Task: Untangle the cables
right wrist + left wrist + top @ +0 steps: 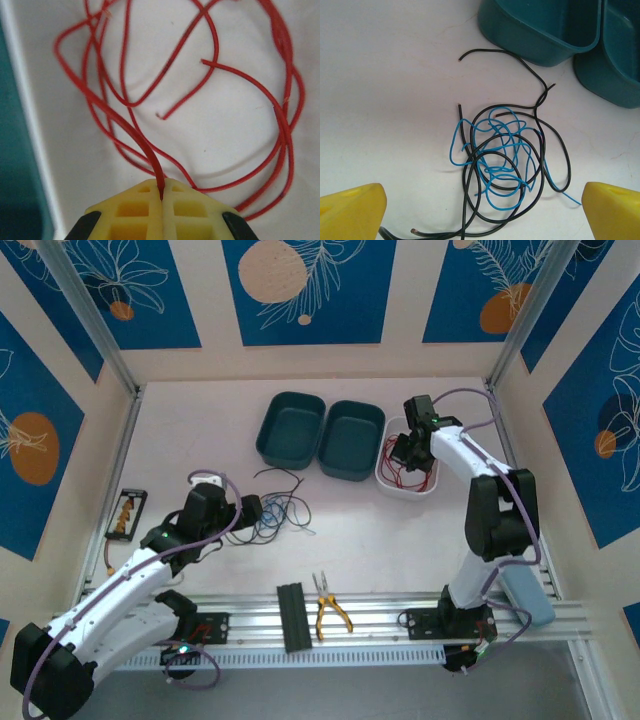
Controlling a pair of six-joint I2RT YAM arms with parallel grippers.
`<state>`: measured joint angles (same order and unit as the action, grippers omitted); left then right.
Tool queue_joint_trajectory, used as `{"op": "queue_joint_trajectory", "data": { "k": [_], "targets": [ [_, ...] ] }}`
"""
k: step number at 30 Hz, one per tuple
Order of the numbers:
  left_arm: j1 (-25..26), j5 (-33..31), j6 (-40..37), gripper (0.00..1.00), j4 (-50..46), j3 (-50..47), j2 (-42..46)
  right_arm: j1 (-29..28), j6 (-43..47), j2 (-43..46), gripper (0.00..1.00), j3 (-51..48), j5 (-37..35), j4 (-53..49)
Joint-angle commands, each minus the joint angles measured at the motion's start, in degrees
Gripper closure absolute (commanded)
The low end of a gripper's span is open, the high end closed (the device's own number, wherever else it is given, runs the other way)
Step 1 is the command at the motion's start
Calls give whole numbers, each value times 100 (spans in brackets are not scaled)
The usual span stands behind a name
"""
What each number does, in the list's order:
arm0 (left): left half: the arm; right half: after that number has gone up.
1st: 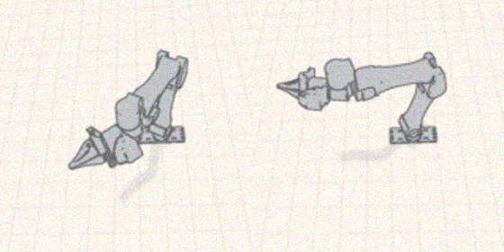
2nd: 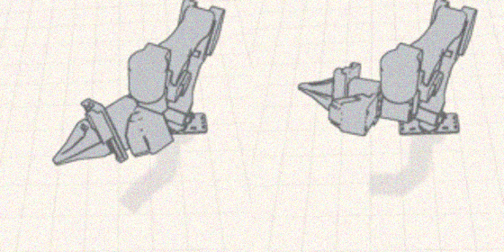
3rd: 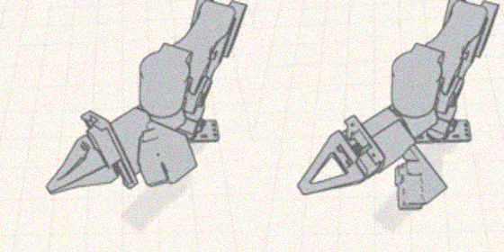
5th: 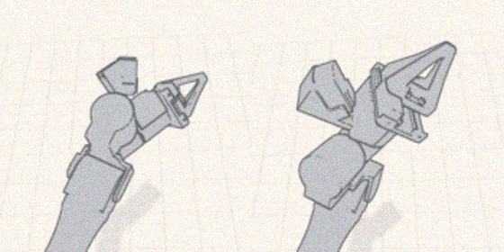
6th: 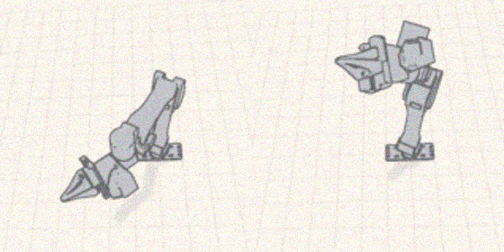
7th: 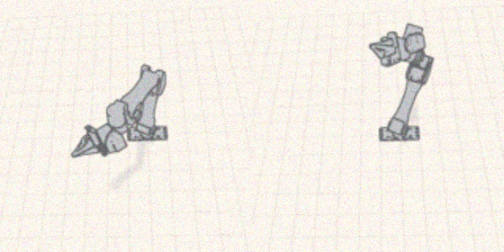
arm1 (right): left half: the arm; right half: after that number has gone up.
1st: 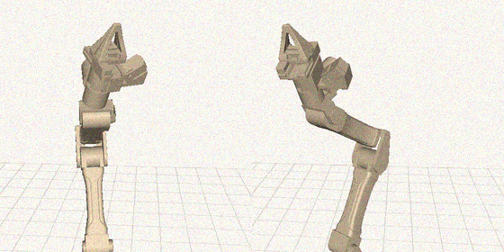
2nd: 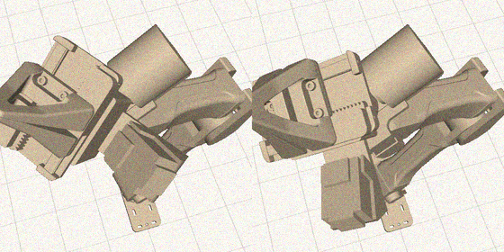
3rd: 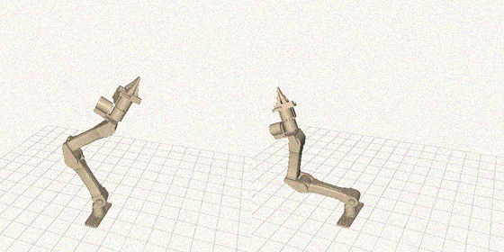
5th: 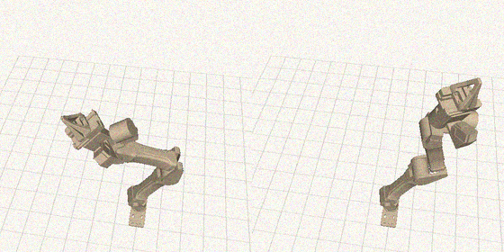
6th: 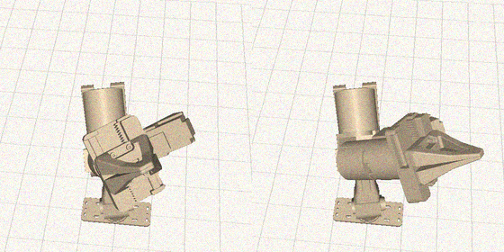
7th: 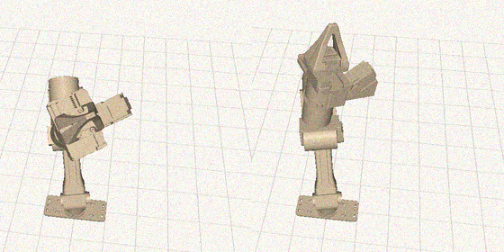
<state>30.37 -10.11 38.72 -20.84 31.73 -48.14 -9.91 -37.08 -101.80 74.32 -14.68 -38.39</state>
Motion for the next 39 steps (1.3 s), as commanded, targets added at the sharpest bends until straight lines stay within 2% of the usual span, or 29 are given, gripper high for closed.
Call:
{"op": "queue_joint_trajectory", "data": {
  "k": [1, 8, 11, 13, 16, 19, 21, 27, 31, 35, 39],
  "targets": [
    [-82, 17, 56, 0, -122, -72, 57, 75, 41, -359, 100, 260, 267, -23],
    [-89, 34, 40, 0, -125, -77, 10, 119, 111, -543, 99, 401, 300, -233],
    [-85, 40, 42, 0, -122, -66, -2, 137, 152, -209, 83, 366, 272, -321],
    [-91, 44, 36, 0, -133, -37, -18, 130, 196, 103, 69, 352, 255, -419],
    [-101, 45, -15, 0, -198, 35, -45, 121, 238, 614, 54, 344, 255, -565],
    [-117, 35, -97, 0, -283, 135, -85, 126, 240, 1107, 43, 346, 175, -739],
    [-123, 35, -150, 0, -337, 209, -97, 121, 219, 1381, 39, 333, 125, -834],
    [-222, 208, -215, 0, -335, 245, -129, -224, 186, 2230, 37, 207, 377, -811],
    [-365, 406, -176, 0, -324, 181, -303, -1075, 24, 2481, 37, 77, 489, -627],
    [-530, 687, -156, 0, -273, 86, -560, -2096, -81, 2190, 38, 65, 457, -448],
    [-626, 936, -77, 3, -171, -17, -721, -2924, -214, 1444, 46, 144, 789, -242]
  ]
}}
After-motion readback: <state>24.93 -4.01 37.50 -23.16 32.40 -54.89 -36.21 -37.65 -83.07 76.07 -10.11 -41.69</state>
